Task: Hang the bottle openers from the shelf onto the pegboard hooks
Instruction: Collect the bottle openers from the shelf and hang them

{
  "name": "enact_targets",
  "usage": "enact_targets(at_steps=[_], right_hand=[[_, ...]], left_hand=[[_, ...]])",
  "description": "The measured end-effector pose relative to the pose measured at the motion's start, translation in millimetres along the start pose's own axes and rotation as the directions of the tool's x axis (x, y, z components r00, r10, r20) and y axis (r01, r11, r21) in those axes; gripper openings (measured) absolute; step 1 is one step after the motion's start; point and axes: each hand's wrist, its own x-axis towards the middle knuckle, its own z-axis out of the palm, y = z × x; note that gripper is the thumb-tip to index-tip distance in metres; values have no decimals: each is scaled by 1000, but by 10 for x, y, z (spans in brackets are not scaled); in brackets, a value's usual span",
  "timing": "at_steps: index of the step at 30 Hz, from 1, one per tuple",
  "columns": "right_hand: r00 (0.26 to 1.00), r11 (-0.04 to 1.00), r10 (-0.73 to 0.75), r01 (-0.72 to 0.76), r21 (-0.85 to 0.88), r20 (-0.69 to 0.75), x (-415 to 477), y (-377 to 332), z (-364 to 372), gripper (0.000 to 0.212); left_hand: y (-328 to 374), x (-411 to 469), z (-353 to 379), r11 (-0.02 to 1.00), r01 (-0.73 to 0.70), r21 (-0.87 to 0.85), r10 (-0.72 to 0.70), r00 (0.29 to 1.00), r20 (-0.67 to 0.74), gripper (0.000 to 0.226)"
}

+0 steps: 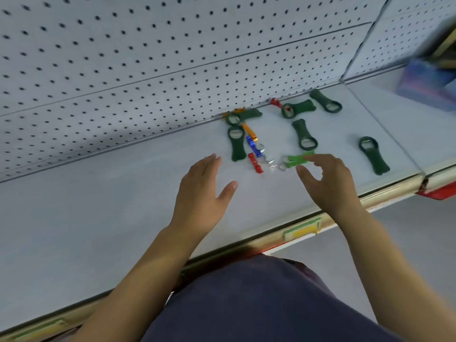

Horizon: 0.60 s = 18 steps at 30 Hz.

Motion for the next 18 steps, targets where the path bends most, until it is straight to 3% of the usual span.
enact_targets(at_steps=[8,12,18], right_hand=[[986,984,152,-157,78,66,833,365,-109,44],[973,980,197,-196,-15,121,1172,429,-46,62],[964,980,196,-184,-78,181,1343,414,43,65]], left_hand=[[162,552,488,977,206,47,-207,978,27,67],[153,817,625,950,304,72,-299,952,-68,60],[174,1157,737,889,445,-109,-458,872,-172,54]])
